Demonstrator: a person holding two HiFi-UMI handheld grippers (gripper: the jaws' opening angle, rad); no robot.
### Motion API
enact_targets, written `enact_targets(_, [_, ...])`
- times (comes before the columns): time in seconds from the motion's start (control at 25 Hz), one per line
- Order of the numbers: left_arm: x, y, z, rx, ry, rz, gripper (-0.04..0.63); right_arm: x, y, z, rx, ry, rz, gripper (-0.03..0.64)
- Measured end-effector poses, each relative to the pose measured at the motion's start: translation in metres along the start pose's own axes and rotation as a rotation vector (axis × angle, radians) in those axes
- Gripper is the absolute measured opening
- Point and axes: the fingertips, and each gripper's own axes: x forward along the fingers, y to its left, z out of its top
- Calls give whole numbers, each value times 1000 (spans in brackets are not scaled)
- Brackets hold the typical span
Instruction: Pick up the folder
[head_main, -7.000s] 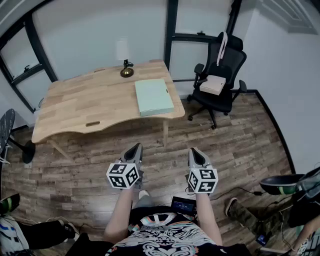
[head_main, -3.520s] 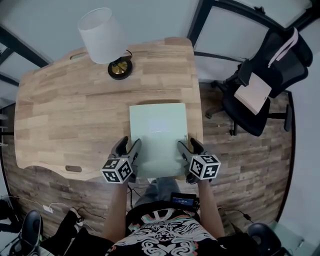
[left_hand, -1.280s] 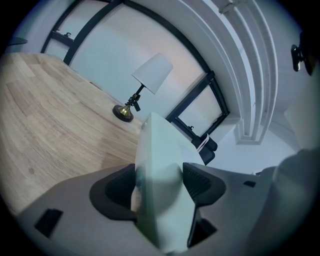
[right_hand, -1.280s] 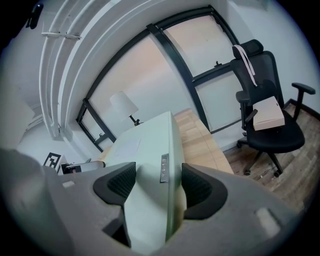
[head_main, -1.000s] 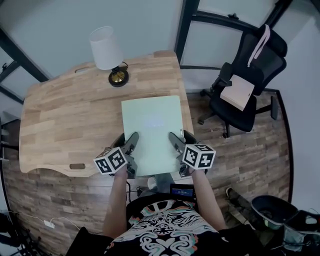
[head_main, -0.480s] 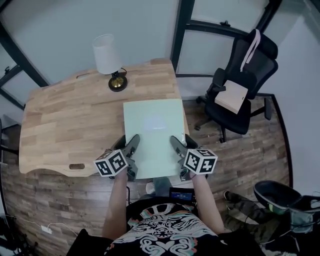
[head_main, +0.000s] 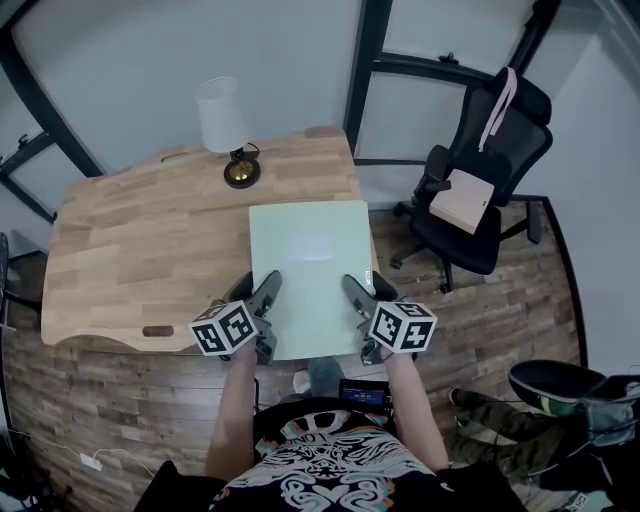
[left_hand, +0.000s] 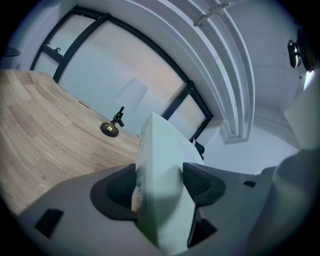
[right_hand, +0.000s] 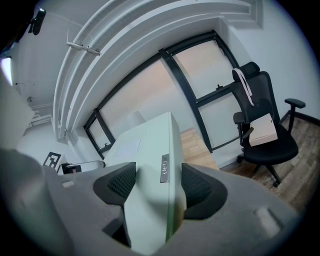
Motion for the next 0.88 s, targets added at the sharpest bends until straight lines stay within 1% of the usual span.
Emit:
enact_targets(0.36, [-1,-5,-6,2,11,-15,282,-10,-3,-4,12,-10,-14,278])
enact_targets(0.6, [2,-11,-4,8,6,-29,281,-14,-5,0,7,-22,-21,278])
enact_targets(0.88, [3,-11,-3,10,6,-26,282,-13,-5,1,1,-23,-27,276])
